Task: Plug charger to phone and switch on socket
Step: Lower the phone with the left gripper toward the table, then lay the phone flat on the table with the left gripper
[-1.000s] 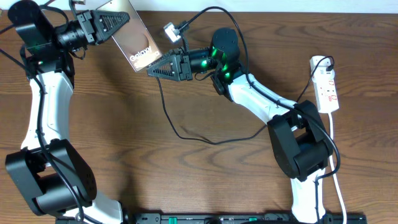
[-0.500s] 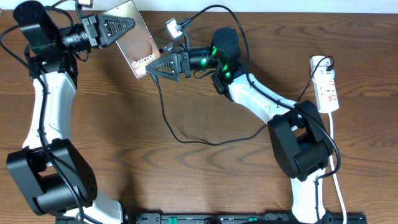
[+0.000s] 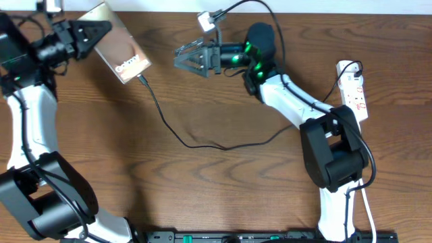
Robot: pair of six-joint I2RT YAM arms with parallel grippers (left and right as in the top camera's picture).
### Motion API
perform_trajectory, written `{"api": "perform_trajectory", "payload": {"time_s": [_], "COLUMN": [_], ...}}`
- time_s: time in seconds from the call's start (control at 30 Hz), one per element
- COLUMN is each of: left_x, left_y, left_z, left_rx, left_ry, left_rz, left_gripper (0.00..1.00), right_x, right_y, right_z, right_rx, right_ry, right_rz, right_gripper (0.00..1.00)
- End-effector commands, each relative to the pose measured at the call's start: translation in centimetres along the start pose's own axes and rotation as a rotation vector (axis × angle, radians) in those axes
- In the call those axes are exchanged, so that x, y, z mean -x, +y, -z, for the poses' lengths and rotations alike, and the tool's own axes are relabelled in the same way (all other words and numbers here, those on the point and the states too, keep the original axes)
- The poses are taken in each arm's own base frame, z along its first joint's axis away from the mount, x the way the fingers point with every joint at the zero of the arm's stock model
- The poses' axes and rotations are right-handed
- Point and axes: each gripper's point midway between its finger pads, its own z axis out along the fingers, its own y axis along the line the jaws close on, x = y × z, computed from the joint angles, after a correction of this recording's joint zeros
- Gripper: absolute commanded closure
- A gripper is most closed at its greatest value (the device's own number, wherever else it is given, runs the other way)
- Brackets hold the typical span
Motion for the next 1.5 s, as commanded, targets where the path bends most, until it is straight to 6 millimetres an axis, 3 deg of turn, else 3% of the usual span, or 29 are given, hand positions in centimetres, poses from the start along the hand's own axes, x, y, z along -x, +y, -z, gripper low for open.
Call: {"api": "perform_trajectory", "payload": {"time_s": [0.0, 0.33, 0.67, 0.8, 1.2, 1.47], "left_x": [1.5, -1.9, -7.1, -8.3, -9.8, -10.2], "left_y": [2.2, 10.5, 19.3, 21.8, 25.0, 25.0], "left_z": [1.2, 1.5, -2.9, -3.7, -2.2, -2.1], "left_rx": [0.121, 0.475, 0.507, 0.519, 0.669, 0.672], "left_ry": [-0.122, -0.124, 0.061, 0.092, 0.093, 0.114], "left_rz": [0.072, 0.168, 0.35, 0.39, 0.45, 0.43], "left_gripper": [0.93, 0.93, 0.93, 0.93, 0.93, 0.93], "right_x": [1.0, 1.1, 0.7, 0.4, 0.3, 0.3], "right_y": [-0.1, -1.4, -1.1, -1.1, -0.9, -0.9], "right_z": [1.5, 4.3, 5.1, 5.1, 5.2, 5.2], "right_rx": [-0.006, -0.033, -0.014, -0.007, 0.0, 0.0], "right_ry": [-0.006, 0.014, 0.049, 0.064, 0.075, 0.074], "right_rz": [-0.004, -0.056, -0.057, -0.064, -0.048, -0.04], "right_gripper": [0.01, 0.01, 0.01, 0.01, 0.01, 0.01]}}
